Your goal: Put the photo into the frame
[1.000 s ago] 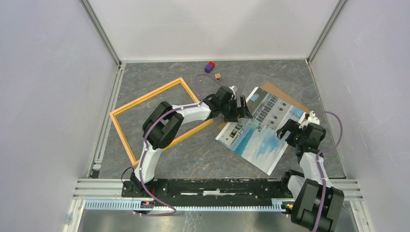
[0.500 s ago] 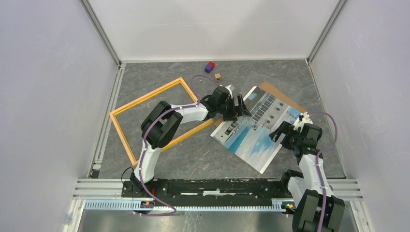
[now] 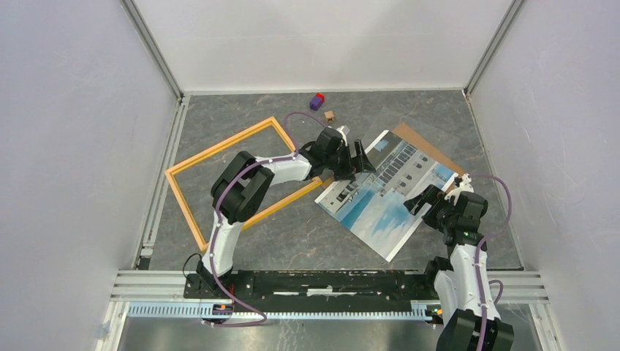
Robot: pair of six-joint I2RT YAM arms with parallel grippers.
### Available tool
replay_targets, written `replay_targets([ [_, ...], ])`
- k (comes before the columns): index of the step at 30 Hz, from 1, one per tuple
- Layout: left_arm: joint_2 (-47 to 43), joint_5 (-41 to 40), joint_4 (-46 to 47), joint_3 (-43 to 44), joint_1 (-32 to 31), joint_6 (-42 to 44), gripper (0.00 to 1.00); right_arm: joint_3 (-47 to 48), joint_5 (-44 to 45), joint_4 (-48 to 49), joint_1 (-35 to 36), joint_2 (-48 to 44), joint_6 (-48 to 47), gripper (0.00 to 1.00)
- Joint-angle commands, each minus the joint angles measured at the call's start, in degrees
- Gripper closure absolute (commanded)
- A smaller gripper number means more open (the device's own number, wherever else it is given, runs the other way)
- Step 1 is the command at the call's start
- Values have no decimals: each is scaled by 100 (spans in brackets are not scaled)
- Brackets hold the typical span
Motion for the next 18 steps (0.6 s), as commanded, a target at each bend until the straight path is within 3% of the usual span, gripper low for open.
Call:
replay_targets([
  [1, -13, -34, -343, -156, 74, 302, 0, -72, -385, 219, 52, -203, 265, 2],
  [8, -140, 16, -508, -57, 229, 528, 0, -247, -464, 697, 51, -205, 431, 2],
  [18, -842, -244, -1623, 507, 336, 1559, 0, -204, -466, 1001, 50, 559, -235, 2],
])
